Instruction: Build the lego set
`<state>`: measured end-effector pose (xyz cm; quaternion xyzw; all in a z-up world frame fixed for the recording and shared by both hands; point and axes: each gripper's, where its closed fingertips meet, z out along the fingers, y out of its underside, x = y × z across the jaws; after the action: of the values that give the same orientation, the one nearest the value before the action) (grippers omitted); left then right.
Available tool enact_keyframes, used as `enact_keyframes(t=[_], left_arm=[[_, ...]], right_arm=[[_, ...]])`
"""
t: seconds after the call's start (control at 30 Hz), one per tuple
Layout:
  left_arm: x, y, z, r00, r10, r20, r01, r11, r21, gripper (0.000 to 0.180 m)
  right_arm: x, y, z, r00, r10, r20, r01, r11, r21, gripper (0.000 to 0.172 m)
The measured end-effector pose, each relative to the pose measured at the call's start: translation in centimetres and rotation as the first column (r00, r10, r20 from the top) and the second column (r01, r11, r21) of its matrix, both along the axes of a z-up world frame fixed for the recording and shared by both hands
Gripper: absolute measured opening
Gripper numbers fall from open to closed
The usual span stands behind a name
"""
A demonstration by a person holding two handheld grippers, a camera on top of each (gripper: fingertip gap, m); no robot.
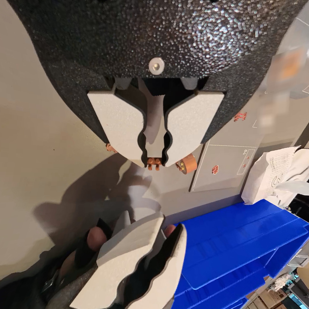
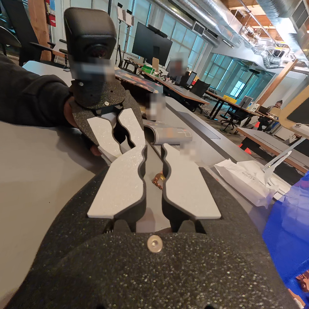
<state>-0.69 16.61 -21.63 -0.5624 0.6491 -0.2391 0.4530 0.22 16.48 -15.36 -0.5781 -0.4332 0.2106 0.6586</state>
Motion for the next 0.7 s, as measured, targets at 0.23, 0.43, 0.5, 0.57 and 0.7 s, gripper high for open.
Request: enact_keyframes(t=[0.23,0.43,0.5,0.57,0.7], left_arm=[[-0.5,1.8,1.4,0.992,0.082,0.095,-0.080,0.997,-0.020,0.016],[-1.0,2.1,2.6,0.981,0.073,0.179,-0.054,0.992,-0.111,0.016],[-1.0,2.0,2.7,0.980,0.058,0.188,-0.033,0.990,-0.134,0.016],[-1.0,1.7,2.6,0.982,0.034,0.184,-0.007,0.989,-0.148,0.016],[-1.1,1.0,1.9,0.991,0.001,0.135,0.018,0.990,-0.140,0.016]], right_arm=[[0.5,0.4,0.1,0.999,-0.020,-0.030,0.019,0.999,-0.043,0.014],[1.7,1.4,0.7,0.990,-0.055,-0.126,0.040,0.992,-0.121,0.014],[1.9,1.6,0.7,0.988,-0.057,-0.146,0.034,0.987,-0.156,0.014],[1.9,1.6,0.7,0.986,-0.054,-0.157,0.025,0.983,-0.182,0.014],[1.2,0.5,0.2,0.993,0.007,-0.121,-0.031,0.981,-0.194,0.014]])
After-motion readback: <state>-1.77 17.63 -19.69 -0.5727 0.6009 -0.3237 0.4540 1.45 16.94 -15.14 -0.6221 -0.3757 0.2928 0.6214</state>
